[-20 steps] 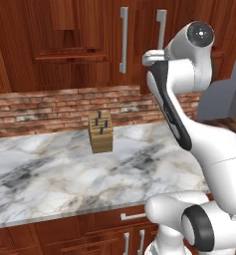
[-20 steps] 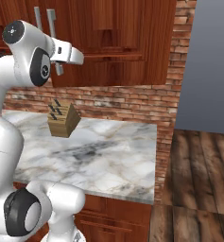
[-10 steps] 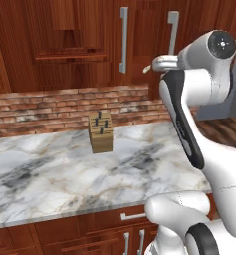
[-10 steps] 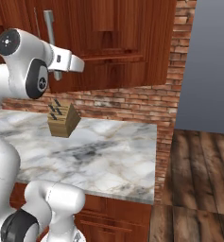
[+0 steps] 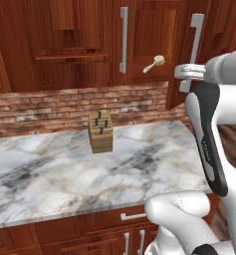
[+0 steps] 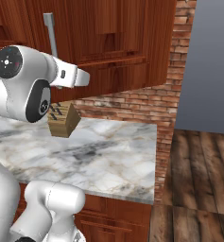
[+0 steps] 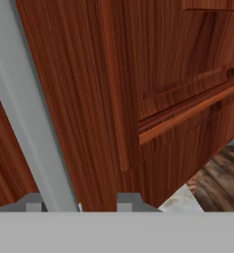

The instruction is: Open the cabinet. Pick the dish brush and place it next to the sink. Then close the cabinet.

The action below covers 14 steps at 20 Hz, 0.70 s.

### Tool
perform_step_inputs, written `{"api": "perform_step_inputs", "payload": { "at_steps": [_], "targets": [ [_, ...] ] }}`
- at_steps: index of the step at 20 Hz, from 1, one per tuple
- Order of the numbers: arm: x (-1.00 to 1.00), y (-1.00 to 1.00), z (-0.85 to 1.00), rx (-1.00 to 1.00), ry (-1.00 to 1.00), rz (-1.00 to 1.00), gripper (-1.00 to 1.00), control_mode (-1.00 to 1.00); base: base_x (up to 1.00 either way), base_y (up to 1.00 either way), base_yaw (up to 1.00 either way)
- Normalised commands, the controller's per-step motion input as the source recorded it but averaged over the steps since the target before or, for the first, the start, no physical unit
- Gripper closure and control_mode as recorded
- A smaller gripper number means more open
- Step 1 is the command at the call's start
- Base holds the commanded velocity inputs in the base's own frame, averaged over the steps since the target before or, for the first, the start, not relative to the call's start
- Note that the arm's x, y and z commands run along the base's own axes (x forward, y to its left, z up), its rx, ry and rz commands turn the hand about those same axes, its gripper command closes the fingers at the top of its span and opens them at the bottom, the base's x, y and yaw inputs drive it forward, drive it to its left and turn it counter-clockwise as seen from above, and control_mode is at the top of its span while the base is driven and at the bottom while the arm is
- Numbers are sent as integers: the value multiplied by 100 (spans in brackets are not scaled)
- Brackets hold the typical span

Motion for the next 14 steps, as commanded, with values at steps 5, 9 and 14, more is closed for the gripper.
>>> {"api": "perform_step_inputs", "payload": {
  "at_steps": [5,9,14],
  "targets": [
    [-66,-74,0,4,-7,4,100,-100,0,0,0],
    [-49,-63,0,3,-6,6,100,-100,0,0,0],
    [-11,-24,0,1,0,1,-100,-100,0,0,0]
  ]
}}
